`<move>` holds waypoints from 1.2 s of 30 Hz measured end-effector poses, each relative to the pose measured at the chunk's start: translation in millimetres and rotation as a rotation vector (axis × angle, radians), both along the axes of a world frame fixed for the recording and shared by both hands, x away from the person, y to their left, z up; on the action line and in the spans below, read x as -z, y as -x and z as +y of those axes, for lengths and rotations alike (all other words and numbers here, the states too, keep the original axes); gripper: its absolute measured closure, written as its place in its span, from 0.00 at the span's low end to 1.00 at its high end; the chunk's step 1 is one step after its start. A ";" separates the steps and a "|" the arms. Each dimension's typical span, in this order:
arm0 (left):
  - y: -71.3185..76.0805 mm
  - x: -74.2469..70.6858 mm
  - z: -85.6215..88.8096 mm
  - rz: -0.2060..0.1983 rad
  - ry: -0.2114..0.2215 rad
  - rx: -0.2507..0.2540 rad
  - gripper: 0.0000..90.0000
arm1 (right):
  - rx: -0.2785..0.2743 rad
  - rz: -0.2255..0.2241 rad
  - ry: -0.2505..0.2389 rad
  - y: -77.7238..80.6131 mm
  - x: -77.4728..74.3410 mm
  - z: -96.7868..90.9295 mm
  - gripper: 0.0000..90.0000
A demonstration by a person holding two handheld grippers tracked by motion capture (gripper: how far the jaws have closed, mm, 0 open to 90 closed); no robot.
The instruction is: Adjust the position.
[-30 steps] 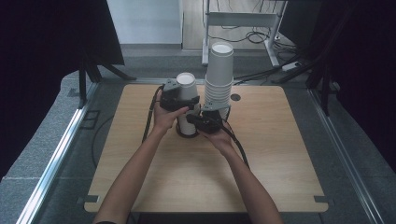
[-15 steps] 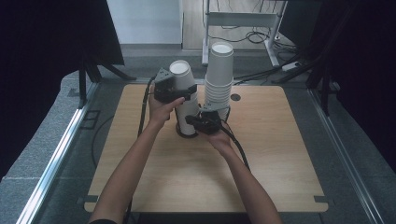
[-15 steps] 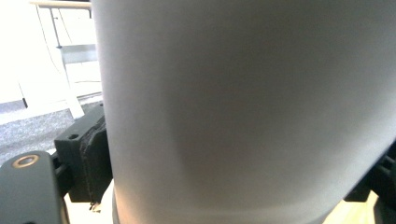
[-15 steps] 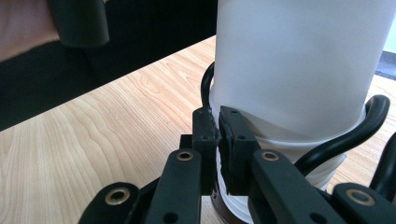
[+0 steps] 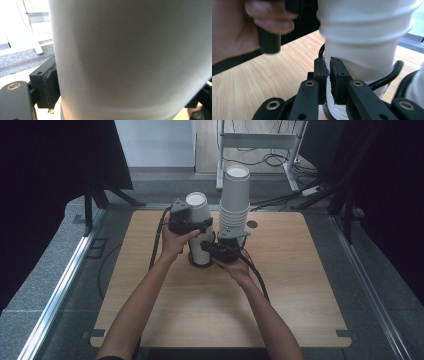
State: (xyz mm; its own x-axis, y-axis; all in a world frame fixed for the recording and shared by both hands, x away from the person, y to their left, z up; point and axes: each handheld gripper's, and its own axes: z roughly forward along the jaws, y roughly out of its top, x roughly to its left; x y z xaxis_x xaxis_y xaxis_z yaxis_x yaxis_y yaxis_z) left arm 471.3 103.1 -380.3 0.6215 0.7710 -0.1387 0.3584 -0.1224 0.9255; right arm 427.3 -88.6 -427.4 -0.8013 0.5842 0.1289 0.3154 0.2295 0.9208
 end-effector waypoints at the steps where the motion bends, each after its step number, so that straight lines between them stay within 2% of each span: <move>1: -0.4 2.0 -0.6 0.004 -0.003 0.001 0.14 | -0.001 -0.010 -0.006 -0.3 -1.2 -1.4 0.93; 3: -0.7 6.4 -1.8 0.016 -0.008 0.000 0.14 | -0.001 -0.010 -0.026 0.3 -3.7 -3.0 0.92; 6: -0.8 13.9 -3.3 0.028 -0.019 -0.003 0.14 | 0.013 -0.028 -0.024 -1.8 -5.4 -3.6 0.92; 9: -1.6 18.7 -2.7 0.034 -0.026 -0.004 0.14 | 0.014 0.000 0.001 -6.3 -0.8 -0.8 0.93; 18: -2.7 16.4 -4.1 0.032 -0.047 -0.008 0.14 | 0.009 0.042 0.026 -6.6 3.3 2.9 0.96; 26: -2.7 15.6 -4.2 0.035 -0.039 -0.009 0.14 | 0.011 0.055 0.027 -7.3 3.4 2.6 0.98; 29: -1.3 10.7 -2.1 0.026 -0.007 -0.012 0.14 | 0.006 0.056 0.027 -8.0 4.4 2.6 0.98; 30: -1.3 8.3 -1.5 0.026 -0.011 -0.009 0.14 | 0.005 0.047 0.031 -8.5 4.8 2.5 0.98; 31: -0.8 5.2 -1.2 0.023 -0.009 -0.009 0.14 | 0.006 0.059 0.028 -7.7 4.9 3.0 0.98; 33: 0.7 -0.2 -0.6 0.014 0.003 -0.005 0.14 | 0.008 0.059 0.050 -7.7 5.5 3.7 0.97; 34: 1.8 -3.5 -0.5 0.009 0.007 -0.004 0.14 | 0.027 0.054 0.080 -7.8 7.3 5.0 0.98; 36: 3.7 -8.5 -0.7 -0.003 -0.002 -0.001 0.14 | 0.010 0.070 0.063 -8.4 11.4 4.0 0.98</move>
State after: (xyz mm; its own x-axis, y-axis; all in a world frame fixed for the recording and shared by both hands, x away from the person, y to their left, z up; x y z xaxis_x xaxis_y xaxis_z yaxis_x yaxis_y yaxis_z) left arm 467.6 102.4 -371.8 0.6211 0.7720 -0.1351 0.3555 -0.1239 0.9264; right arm 435.7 -84.6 -438.7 -0.7856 0.6010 0.1471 0.3812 0.2828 0.8802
